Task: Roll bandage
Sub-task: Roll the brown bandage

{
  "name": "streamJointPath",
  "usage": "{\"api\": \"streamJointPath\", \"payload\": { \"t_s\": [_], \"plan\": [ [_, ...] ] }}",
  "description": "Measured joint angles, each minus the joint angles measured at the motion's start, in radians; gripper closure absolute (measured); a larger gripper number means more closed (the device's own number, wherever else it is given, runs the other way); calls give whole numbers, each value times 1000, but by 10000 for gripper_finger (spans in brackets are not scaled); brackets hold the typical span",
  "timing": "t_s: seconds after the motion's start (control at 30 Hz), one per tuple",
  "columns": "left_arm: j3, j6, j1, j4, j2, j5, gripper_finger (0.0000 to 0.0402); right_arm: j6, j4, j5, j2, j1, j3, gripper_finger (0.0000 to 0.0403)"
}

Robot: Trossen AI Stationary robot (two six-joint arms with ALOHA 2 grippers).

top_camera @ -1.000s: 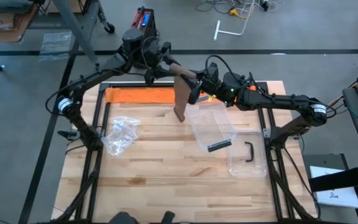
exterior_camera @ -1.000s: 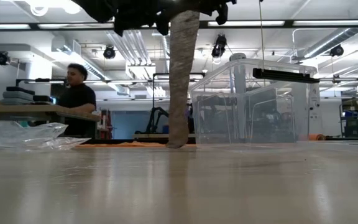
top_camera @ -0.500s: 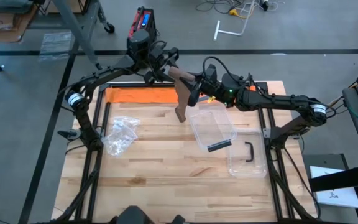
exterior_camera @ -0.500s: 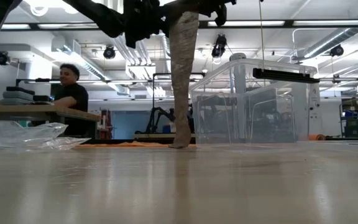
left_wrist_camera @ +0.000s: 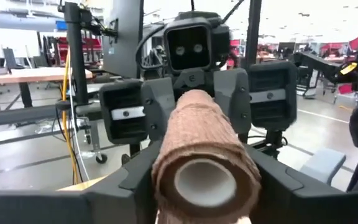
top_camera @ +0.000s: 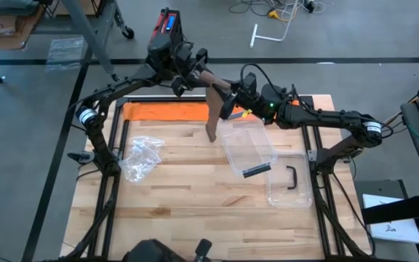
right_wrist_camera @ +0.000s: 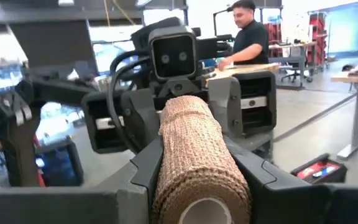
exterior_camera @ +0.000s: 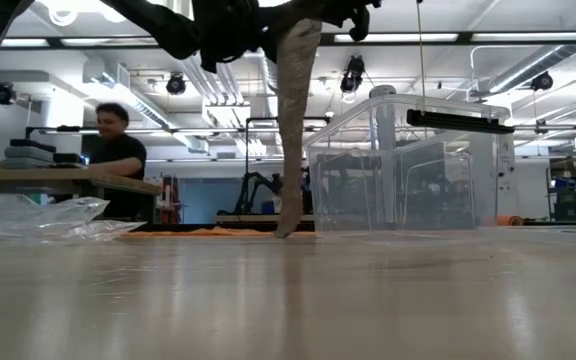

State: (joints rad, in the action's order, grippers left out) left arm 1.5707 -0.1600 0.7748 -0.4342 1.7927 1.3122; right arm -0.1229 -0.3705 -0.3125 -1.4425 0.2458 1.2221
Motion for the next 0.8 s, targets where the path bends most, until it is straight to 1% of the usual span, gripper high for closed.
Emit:
{"api": "streamJointPath", "payload": {
  "t_s": [0.1,0.23,0.33,0.47,0.6,0.7,0.73,0.8],
  "plan": [
    [0,18,5,-31,-4,91,249,-63,-24,67,-2,0,0,284],
    [0,23,0,-43,-26,148,257,-119,-44,108,-2,-6,0,284],
    [-3,25,-17,-39,-46,184,245,-163,-58,131,-2,-15,0,284],
    [-25,46,-24,-40,-102,219,208,-195,-104,178,-1,-38,0,284],
    [-94,73,-23,-26,-181,198,163,-192,-116,187,2,-59,0,285],
    [-182,105,-24,-20,-263,159,137,-192,-109,195,2,-69,0,286],
    [-217,116,-28,-19,-292,133,132,-188,-104,198,2,-73,0,286],
    [-279,125,-40,-20,-341,46,126,-163,-96,203,3,-77,0,286]
  ]
}}
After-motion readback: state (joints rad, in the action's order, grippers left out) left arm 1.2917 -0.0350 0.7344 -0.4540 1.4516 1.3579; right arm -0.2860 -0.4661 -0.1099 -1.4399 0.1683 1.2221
